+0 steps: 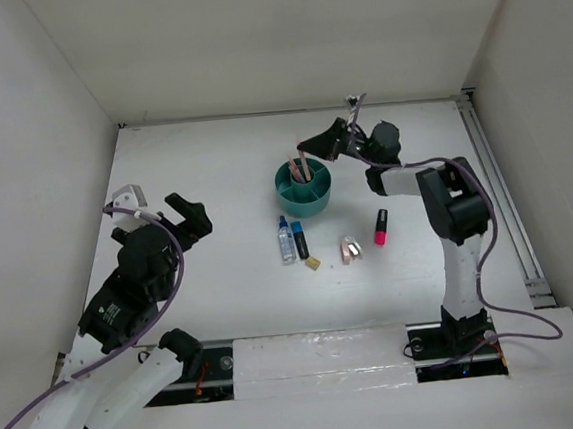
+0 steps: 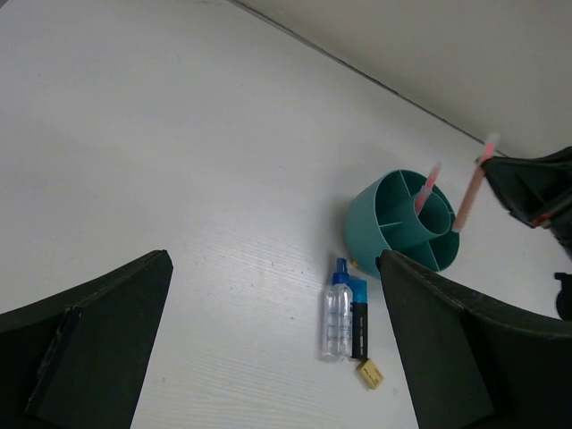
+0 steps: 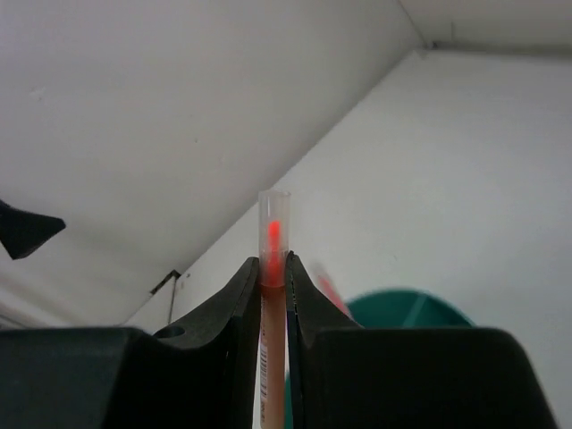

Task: Sort the stationery into containers
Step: Place the stationery into the container

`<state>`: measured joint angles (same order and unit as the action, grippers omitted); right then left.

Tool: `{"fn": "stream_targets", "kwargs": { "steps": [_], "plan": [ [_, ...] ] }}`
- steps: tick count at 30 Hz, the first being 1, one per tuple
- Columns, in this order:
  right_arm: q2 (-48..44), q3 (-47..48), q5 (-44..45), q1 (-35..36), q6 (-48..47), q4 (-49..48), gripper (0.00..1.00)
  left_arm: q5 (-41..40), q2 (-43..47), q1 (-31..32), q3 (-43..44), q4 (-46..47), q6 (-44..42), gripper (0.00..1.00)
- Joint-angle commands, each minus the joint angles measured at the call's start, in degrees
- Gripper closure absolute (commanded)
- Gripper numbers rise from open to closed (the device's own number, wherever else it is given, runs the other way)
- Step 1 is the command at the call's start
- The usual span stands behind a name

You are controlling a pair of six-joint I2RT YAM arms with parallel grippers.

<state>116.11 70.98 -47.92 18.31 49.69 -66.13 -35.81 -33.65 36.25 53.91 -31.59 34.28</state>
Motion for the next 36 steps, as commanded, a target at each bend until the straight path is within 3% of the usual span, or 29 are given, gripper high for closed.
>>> {"fn": "stream_targets", "kwargs": {
  "steps": [1,15,25,36],
  "plan": [
    [3.85,2.5,-5.6,-0.81,14.13,-37.32,1.0,2.14,-1.33,-0.21,-0.56,2.94,-1.94,0.0],
    [4.38,1.88,-5.25,-2.57,11.22,-34.59,1.0,3.73,-3.52,-0.21,-0.56,4.17,-3.61,0.0],
    [9.21,11.37,-6.92,-2.57,11.22,-30.73,1.0,4.26,-3.53,-0.21,-0.56,4.7,-4.14,0.0],
    [12.21,10.14,-8.06,-3.1,8.67,-28.97,1.0,5.84,-3.53,-0.21,-1.09,5.31,-5.19,0.0]
  ]
}}
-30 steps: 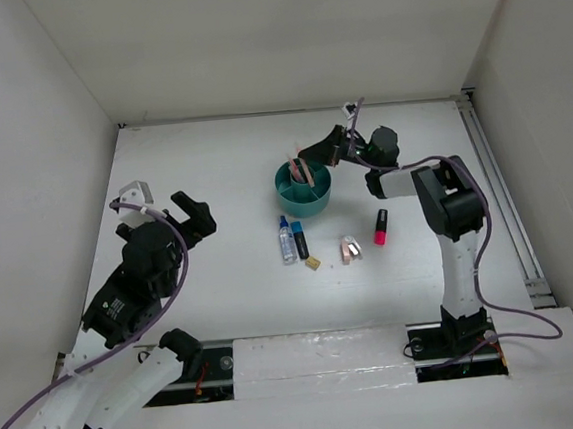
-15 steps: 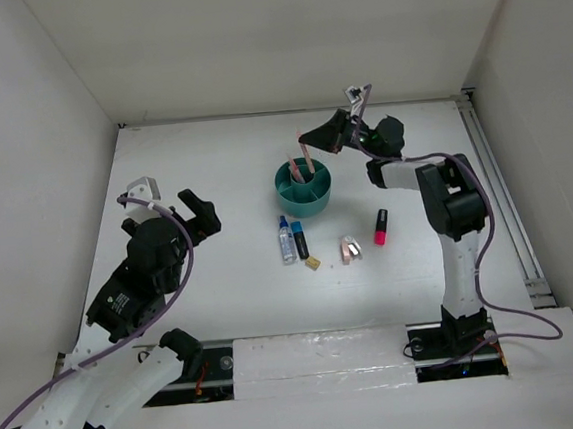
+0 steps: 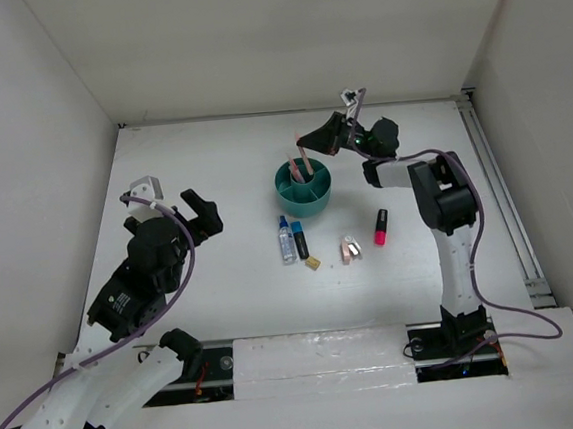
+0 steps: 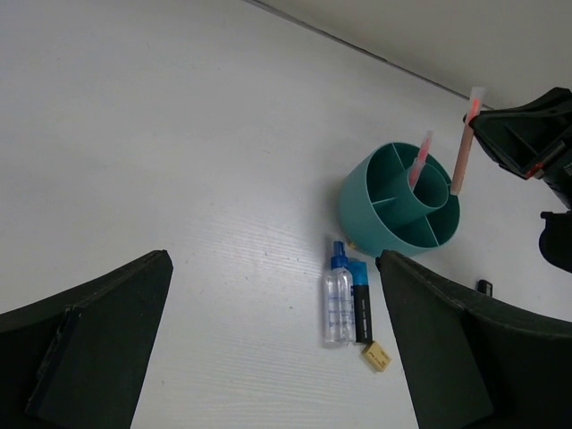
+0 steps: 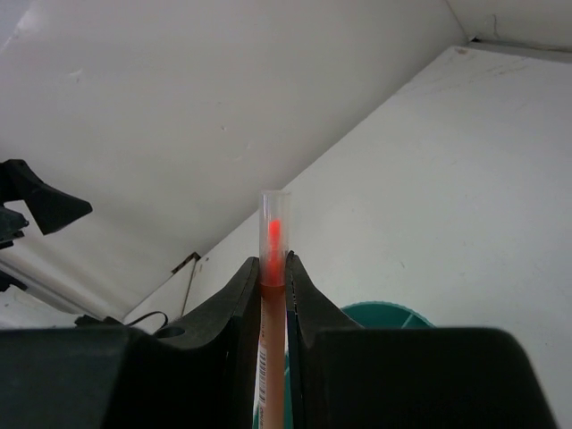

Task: Sort the stationery into containers
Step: Place the stationery into the container

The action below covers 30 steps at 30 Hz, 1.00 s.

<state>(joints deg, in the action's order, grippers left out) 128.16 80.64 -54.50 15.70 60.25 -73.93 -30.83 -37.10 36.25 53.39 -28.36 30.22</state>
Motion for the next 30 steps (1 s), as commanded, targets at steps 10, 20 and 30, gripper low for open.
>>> {"fn": "stream_targets", "kwargs": {
  "steps": [10,20,30],
  "plan": [
    [1.92,2.68,-2.01,1.08,-7.94,-13.01,1.0,0.86,-0.08,-0.21,-0.56,2.08,-1.13,0.0],
    [3.59,3.04,-2.01,2.14,-9.1,-11.23,1.0,1.39,-0.08,-0.21,-0.56,2.61,-1.65,0.0],
    [1.22,-3.12,-1.49,2.14,-9.1,-16.07,0.89,2.53,0.45,-0.21,-0.56,3.13,-2.18,0.0]
  ]
}}
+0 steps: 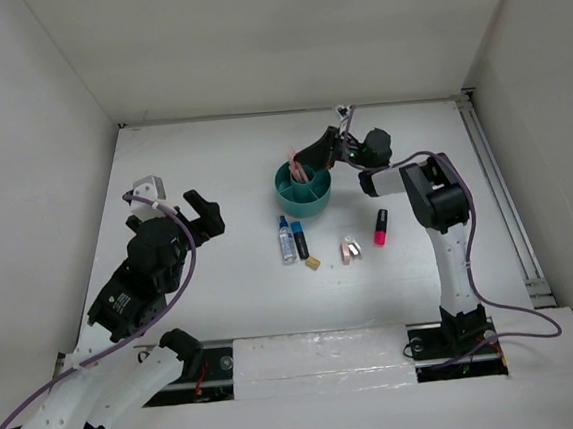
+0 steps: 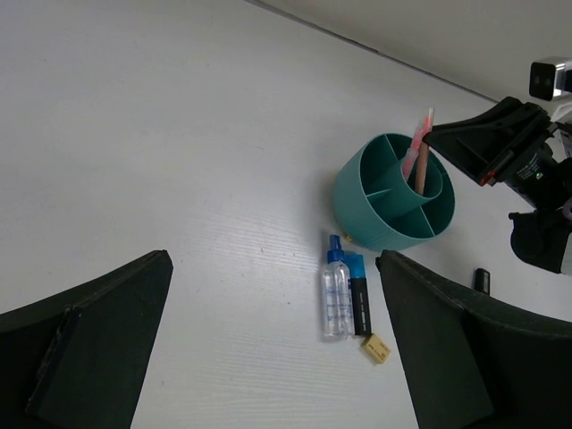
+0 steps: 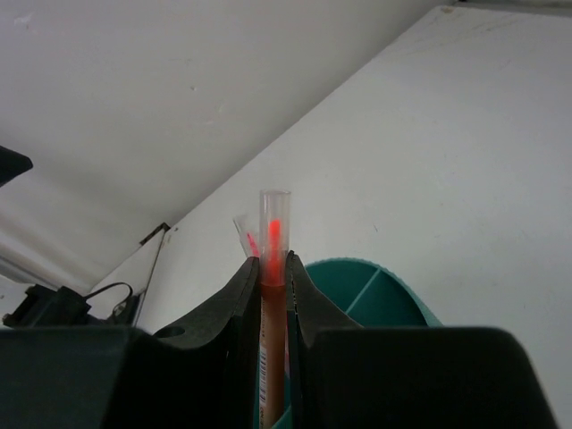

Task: Sort the stationery into containers
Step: Place the stationery into the container, then grab a piece of stationery with the right arm

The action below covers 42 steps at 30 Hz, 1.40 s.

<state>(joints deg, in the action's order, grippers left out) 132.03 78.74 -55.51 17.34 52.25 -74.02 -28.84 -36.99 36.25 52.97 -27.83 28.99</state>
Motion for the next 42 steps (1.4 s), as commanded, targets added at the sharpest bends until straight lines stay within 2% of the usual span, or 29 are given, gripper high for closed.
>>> {"fn": "stream_targets", "kwargs": {
  "steps": [1,3,5,6,10,11,12,17,19,20,24,26,28,29,31,32,33,34,35,36,37,38,39,41,42],
  "plan": [
    [-2.65,-2.09,-0.48,0.5,-1.1,-16.59,0.87,0.54,0.34,-0.21,-0.15,2.61,-0.96,0.0],
    [-3.26,-3.85,-0.48,0.5,-1.1,-18.17,0.87,0.54,0.34,-0.21,-0.15,2.61,-0.96,0.0],
    [-3.88,-4.99,0.04,0.5,0.13,-20.63,0.78,0.54,0.34,-0.21,-0.15,2.61,-0.96,0.0],
    [-3.88,-5.0,0.05,0.5,0.13,-21.34,0.78,0.54,0.34,-0.21,-0.15,2.61,-0.96,0.0],
    [-4.41,-6.22,0.05,0.5,2.24,-23.45,0.61,1.07,0.34,-0.21,-0.15,2.61,-0.96,0.0],
    [-5.02,-6.23,0.05,0.5,2.24,-23.45,0.48,1.07,0.34,-0.21,-0.15,2.61,-0.96,0.0],
    [-5.02,-6.23,0.05,0.5,2.24,-23.45,0.41,1.07,0.34,-0.21,-0.15,2.61,-0.96,0.0],
    [-6.87,-6.75,0.05,-0.03,3.47,-24.59,0.26,1.07,-0.18,-0.21,-0.15,2.61,-0.96,0.0],
    [-8.71,-7.37,0.05,-0.73,3.47,-24.59,0.07,1.07,-0.18,-0.21,-0.15,2.61,-0.96,0.0],
    [-9.41,-7.37,0.05,-0.73,4.0,-24.59,0.0,1.07,-0.18,-0.21,-0.15,2.61,-0.96,0.0],
    [-13.8,-9.65,0.66,-2.57,4.0,-22.67,0.0,1.07,-0.71,-0.21,-0.15,2.61,-0.96,0.0],
    [-17.23,-10.45,2.06,-3.27,2.08,-17.76,0.0,0.45,-0.71,-0.21,-0.15,2.61,-0.96,0.0],
    [-22.56,-11.06,2.07,-3.81,-1.6,-9.61,0.0,-0.16,-0.71,-0.21,-0.15,2.0,-0.35,0.0],
    [-25.21,-12.02,3.46,-3.81,-8.85,3.31,0.0,-0.77,-1.32,-0.21,-0.15,1.99,-0.34,0.0],
    [-31.45,-11.51,14.32,-2.59,-18.97,21.71,0.0,-1.92,-2.02,-0.21,-0.15,0.77,0.27,0.0],
    [-37.57,-9.42,22.9,-1.19,-29.38,46.43,0.0,-2.53,-2.03,-0.21,-0.15,0.76,0.88,0.0],
    [-39.63,-6.61,46.22,0.92,-33.05,57.21,0.0,-3.67,-3.42,-0.21,-0.15,-0.02,0.89,0.0],
    [-40.96,-3.45,56.89,6.33,-35.61,66.54,0.0,-4.55,-4.05,-0.21,0.46,-0.55,1.85,0.0],
    [-42.1,1.72,66.05,8.47,-36.77,74.12,0.0,-5.08,-4.75,-0.21,0.47,-1.68,2.38,0.0],
    [-44.64,2.9,73.88,10.32,-35.04,85.51,0.0,-5.09,-5.45,-0.21,0.47,-1.7,2.38,0.0],
    [-46.32,2.91,82.32,11.56,-33.11,89.88,0.0,-5.61,-6.07,-0.21,1.08,-2.31,3.08,0.0],
    [-48.33,1.61,84.23,12.18,-31.26,93.23,0.0,-5.61,-6.94,-0.21,1.08,-2.31,3.09,0.0],
    [-53.49,-0.67,84.77,12.71,-28.37,96.31,0.0,-5.61,-6.95,-0.21,1.08,-2.31,3.09,0.0],
    [-59.92,-7.69,80.58,12.72,-27.55,94.6,0.0,-5.0,-7.48,-0.21,1.08,-2.31,3.09,0.0],
    [-63.09,-15.47,77.68,12.72,-27.55,92.5,0.0,-5.0,-7.48,-0.21,1.08,-2.31,3.09,0.0]
  ]
}}
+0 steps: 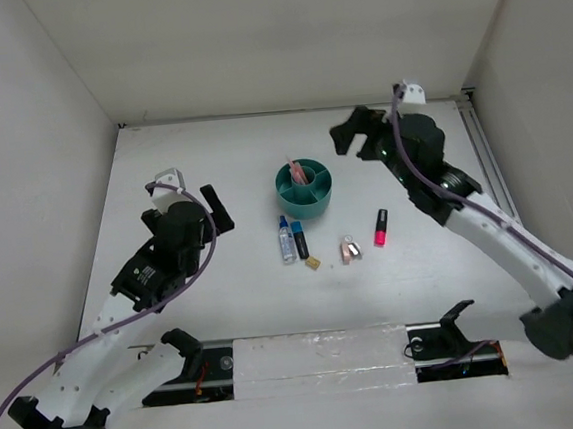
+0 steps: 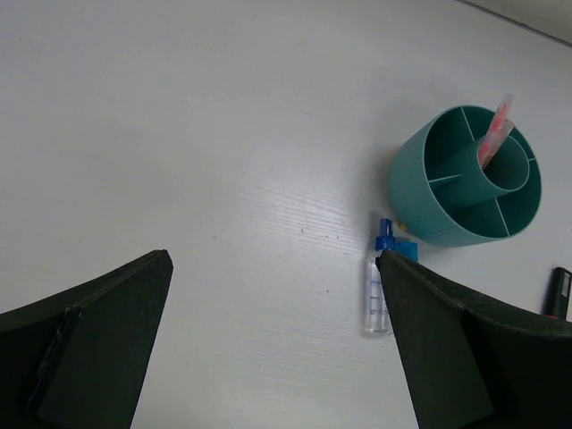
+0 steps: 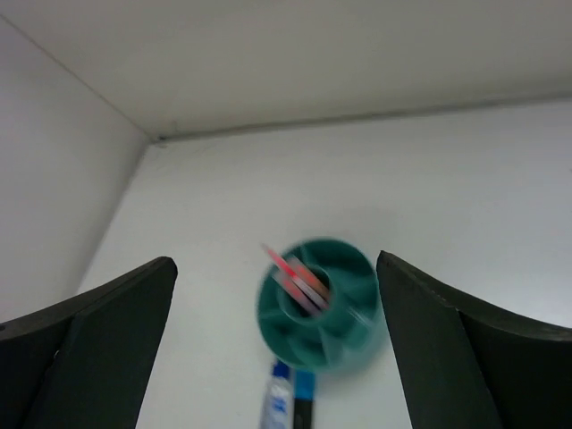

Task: Sort the stationery into containers
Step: Grab a piece of stationery with the right arm

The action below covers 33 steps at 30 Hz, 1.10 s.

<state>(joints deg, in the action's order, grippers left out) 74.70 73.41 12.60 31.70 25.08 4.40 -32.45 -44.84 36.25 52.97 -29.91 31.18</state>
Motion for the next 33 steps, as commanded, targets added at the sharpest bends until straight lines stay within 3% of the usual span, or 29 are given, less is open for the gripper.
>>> {"fn": "stream_targets", "kwargs": {
  "steps": [1,6,9,10,12,25,33],
  "plan": [
    [-10.4,-13.08,7.37,-1.64,0.31,13.53,0.0,-1.39,0.37,-0.21,1.08,-0.24,0.9,0.0],
    [-13.08,-23.38,4.46,-0.42,4.36,18.71,0.02,-0.86,0.98,-0.21,1.08,-0.24,1.43,0.0],
    [-11.15,-27.43,0.95,1.51,5.59,18.63,0.09,-0.34,1.5,-0.21,1.08,-0.24,1.43,0.0],
    [-10.28,-29.7,-0.28,3.17,5.59,17.23,0.17,-0.34,1.51,-0.21,1.08,-0.24,1.43,0.0],
    [-8.52,-31.3,-4.14,4.33,4.27,12.75,0.23,0.27,1.51,-0.21,1.08,-0.24,1.43,0.0],
    [9.93,-25.07,0.49,9.17,1.73,12.21,0.28,4.32,1.51,-0.21,0.56,1.7,-0.86,0.0],
    [13.46,-22.96,2.42,9.69,1.11,12.91,0.28,4.85,0.98,-0.21,0.56,1.7,-1.38,0.0]
  ]
}}
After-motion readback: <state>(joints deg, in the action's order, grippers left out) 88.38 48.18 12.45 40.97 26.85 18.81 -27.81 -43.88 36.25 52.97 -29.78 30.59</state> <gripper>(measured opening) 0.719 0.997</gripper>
